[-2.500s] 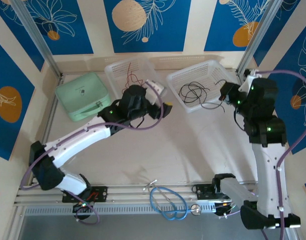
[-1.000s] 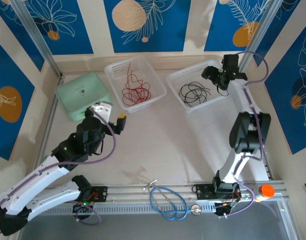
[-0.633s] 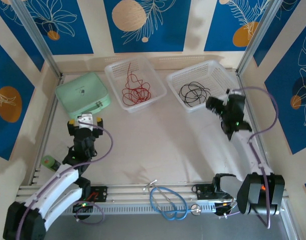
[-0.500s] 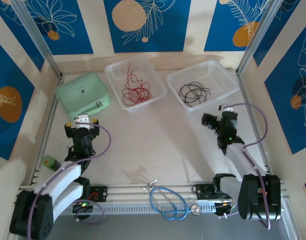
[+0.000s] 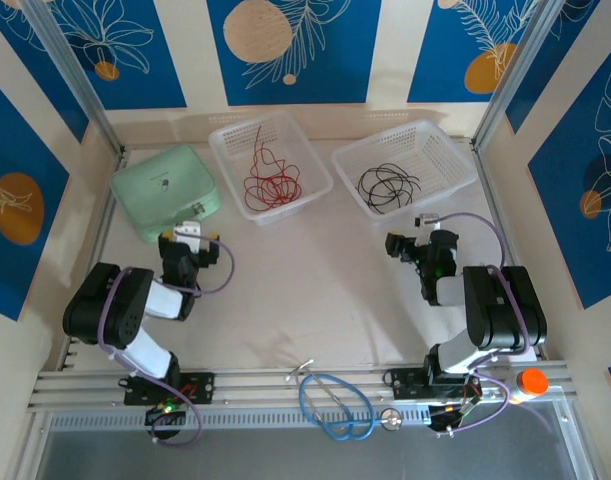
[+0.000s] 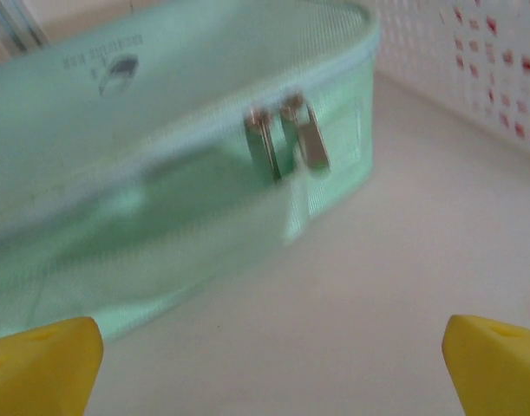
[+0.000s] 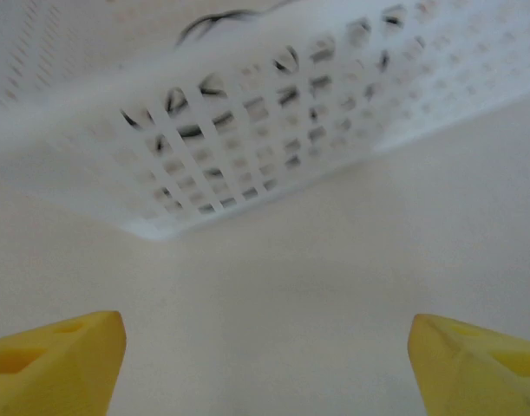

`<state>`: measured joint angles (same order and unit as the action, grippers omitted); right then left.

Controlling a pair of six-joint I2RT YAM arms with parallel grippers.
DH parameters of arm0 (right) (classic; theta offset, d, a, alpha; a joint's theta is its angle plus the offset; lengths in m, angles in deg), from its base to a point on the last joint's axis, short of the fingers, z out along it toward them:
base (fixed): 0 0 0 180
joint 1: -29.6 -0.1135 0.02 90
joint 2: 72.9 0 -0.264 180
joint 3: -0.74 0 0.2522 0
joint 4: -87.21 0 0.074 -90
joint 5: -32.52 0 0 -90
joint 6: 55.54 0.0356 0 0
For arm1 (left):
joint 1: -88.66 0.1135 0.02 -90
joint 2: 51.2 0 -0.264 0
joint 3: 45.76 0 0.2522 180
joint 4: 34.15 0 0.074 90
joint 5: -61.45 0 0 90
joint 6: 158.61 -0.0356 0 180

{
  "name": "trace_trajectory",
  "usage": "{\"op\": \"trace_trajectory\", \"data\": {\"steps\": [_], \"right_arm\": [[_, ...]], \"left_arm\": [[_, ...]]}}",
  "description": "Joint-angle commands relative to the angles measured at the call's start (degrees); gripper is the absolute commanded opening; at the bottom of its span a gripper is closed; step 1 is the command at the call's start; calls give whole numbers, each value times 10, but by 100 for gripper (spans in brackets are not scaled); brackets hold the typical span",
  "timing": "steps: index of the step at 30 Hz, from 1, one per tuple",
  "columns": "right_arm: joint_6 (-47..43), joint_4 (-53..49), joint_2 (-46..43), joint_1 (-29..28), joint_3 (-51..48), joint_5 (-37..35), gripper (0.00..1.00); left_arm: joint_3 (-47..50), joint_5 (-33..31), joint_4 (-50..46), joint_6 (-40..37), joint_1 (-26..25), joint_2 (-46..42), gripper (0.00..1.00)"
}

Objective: Untangle the cables

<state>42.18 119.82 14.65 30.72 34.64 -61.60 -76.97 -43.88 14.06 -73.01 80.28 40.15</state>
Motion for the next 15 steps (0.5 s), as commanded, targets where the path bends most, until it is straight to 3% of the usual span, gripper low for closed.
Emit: {"op": "trace_trajectory", "data": {"steps": [1,8,15], "right_arm": [[-10,-3,-3,12,39,55,99],[-18,-5,-4,-2,40,26,99],[-20,-6,-4,-4,40,24,99]], "left_arm": [[-35,78,-68,30,41,-15,100],[-33,78,-65,28,42,-16,100],[-42,123,-84,12,42,-16,100]]}}
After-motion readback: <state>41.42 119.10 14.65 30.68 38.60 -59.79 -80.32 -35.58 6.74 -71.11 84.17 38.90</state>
